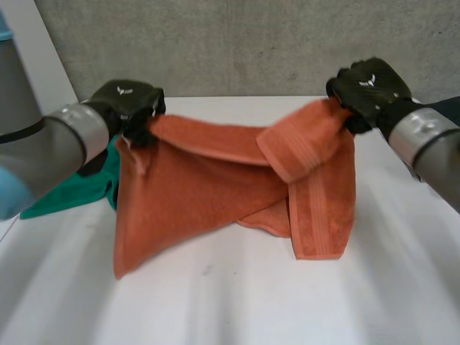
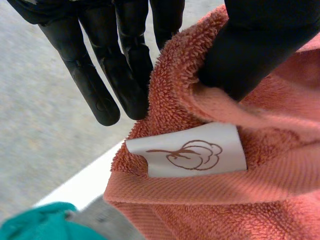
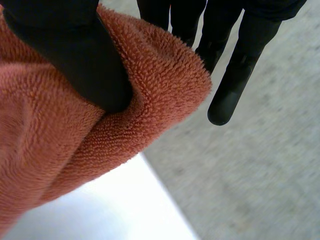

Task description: Fold the laundry.

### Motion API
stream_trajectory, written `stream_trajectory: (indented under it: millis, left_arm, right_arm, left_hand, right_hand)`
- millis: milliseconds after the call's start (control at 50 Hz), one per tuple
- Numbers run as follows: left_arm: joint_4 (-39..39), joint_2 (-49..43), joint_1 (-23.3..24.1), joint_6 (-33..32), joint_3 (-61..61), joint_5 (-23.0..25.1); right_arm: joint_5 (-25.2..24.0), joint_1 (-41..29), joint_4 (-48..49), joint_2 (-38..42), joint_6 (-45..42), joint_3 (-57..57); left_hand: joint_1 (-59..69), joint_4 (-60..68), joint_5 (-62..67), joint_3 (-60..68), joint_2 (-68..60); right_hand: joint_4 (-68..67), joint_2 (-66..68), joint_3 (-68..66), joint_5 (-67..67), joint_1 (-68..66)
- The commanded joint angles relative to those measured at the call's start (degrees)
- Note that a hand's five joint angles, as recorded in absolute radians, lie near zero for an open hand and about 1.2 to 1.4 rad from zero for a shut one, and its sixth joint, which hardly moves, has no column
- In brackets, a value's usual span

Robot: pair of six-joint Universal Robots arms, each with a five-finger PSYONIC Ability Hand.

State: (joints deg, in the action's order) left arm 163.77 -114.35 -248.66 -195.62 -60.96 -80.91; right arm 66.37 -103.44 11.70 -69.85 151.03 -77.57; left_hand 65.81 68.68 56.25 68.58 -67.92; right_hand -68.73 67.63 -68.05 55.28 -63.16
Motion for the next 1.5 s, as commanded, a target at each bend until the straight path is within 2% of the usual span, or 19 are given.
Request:
stream_trajectory:
  millis: [20,40,120,260,320,440,560,580,620,680,740,800,860,940,1080,1220,1420,1480,1500]
  left_arm:
    - [11.0,-5.7,2.7,1.4,15.5,-9.2]
    - [14.0,-4.1,3.0,1.6,15.3,-10.1]
    - [21.9,0.9,3.9,1.5,10.0,-11.5]
    - [32.3,8.5,4.1,0.5,-8.0,-7.4]
    - [32.1,8.6,4.1,0.3,-13.6,-4.7]
    - [30.6,3.3,4.3,0.2,-24.1,-2.8]
    - [28.2,-2.9,4.1,0.5,-26.4,-3.8]
    - [27.4,-3.2,4.0,0.6,-26.5,-3.8]
    - [26.9,-2.7,3.8,0.7,-26.7,-4.0]
    - [26.2,-0.4,3.8,1.2,-27.1,-3.8]
    - [26.1,2.3,4.1,1.6,-27.7,-3.8]
    - [26.1,4.2,4.2,1.3,-28.2,-3.8]
    - [25.8,6.4,4.3,1.6,-28.3,-3.7]
    - [24.8,9.0,4.5,1.4,-28.0,-3.4]
    - [22.5,11.7,5.2,1.6,-27.4,-3.1]
    - [22.1,13.2,5.3,2.1,-26.4,-3.1]
    - [18.2,14.8,4.7,4.9,-22.5,-3.5]
    - [17.5,15.6,4.4,5.8,-22.3,-3.5]
    - [17.2,16.3,4.1,6.3,-22.4,-3.5]
  right_arm:
    - [3.1,-1.0,28.4,7.4,5.8,8.5]
    - [3.0,-0.8,34.0,7.4,8.6,8.7]
    - [1.5,0.1,41.6,6.2,17.2,7.8]
    - [-6.6,3.9,36.3,3.2,24.6,1.6]
    - [-10.3,5.3,32.1,3.0,24.1,-0.9]
    - [-20.0,8.3,17.1,6.8,15.9,-6.3]
    - [-22.0,9.9,5.3,11.8,-4.1,-9.9]
    - [-21.3,10.0,1.2,12.4,-10.5,-10.3]
    - [-20.1,10.2,-2.6,12.7,-15.9,-10.3]
    - [-16.3,9.8,-7.3,12.5,-18.8,-10.0]
    - [-12.6,8.6,-9.3,9.0,-13.2,-10.3]
    - [-9.5,7.9,-10.5,5.1,-7.8,-11.5]
    - [-3.5,6.5,-11.8,-0.1,0.0,-13.0]
    - [7.8,2.7,-15.3,-6.9,12.2,-14.9]
    - [19.1,-2.9,-18.4,-8.2,26.1,-18.0]
    - [23.6,-6.5,-14.8,-2.2,32.0,-20.1]
    - [26.5,-9.3,-7.7,3.9,27.6,-22.0]
    - [28.6,-9.1,-5.3,5.7,24.6,-21.7]
    - [30.2,-9.0,-3.8,5.9,22.9,-21.7]
  left_hand:
    - [14.2,11.3,13.8,11.4,-12.1]
    - [14.2,11.3,13.8,11.4,-12.1]
    - [14.2,11.3,13.8,11.4,-12.1]
    - [14.2,11.3,13.8,11.4,-12.1]
    - [14.2,11.3,13.8,11.4,-12.1]
    - [14.2,11.3,13.8,11.4,-12.1]
    - [14.2,11.3,13.8,11.4,-12.1]
    - [14.2,11.3,13.8,11.4,-12.1]
    - [14.2,11.3,13.8,11.4,-12.1]
    - [14.2,11.3,13.8,11.4,-12.1]
    - [14.2,11.3,13.8,11.4,-12.1]
    - [14.2,11.3,13.8,11.4,-12.1]
    - [14.2,11.3,13.8,11.4,-12.1]
    - [14.2,11.3,13.8,11.4,-12.1]
    - [14.2,11.3,13.8,11.4,-12.1]
    - [14.2,11.3,13.8,11.4,-12.1]
    - [14.2,11.3,13.8,11.4,-12.1]
    - [14.2,11.3,13.8,11.4,-12.1]
    - [14.2,11.3,13.8,11.4,-12.1]
  right_hand:
    - [-11.3,12.4,-12.0,14.7,-16.8]
    - [-11.3,12.4,-12.0,14.7,-16.8]
    - [-11.3,12.4,-12.0,14.7,-16.8]
    - [-11.3,12.4,-12.0,14.7,-16.8]
    - [-11.3,12.4,-12.0,14.7,-16.8]
    - [-11.3,12.4,-12.0,14.7,-16.8]
    - [-10.6,11.7,-11.3,14.0,-16.2]
    - [9.6,-8.5,8.9,-6.1,4.0]
    - [32.0,-30.9,31.4,-28.6,26.5]
    - [42.7,-41.6,42.0,-39.3,37.2]
    - [54.0,-52.9,53.3,-50.5,48.4]
    - [54.2,-53.1,53.5,-50.7,48.6]
    - [56.0,-54.9,55.3,-52.6,50.5]
    - [58.7,-57.6,58.0,-55.3,53.2]
    - [58.7,-57.6,58.0,-55.3,53.2]
    - [58.7,-57.6,58.0,-55.3,53.2]
    - [58.7,-57.6,58.0,-55.3,53.2]
    - [43.3,-42.2,42.6,-39.9,37.8]
    - [13.3,-12.2,12.6,-9.8,7.7]
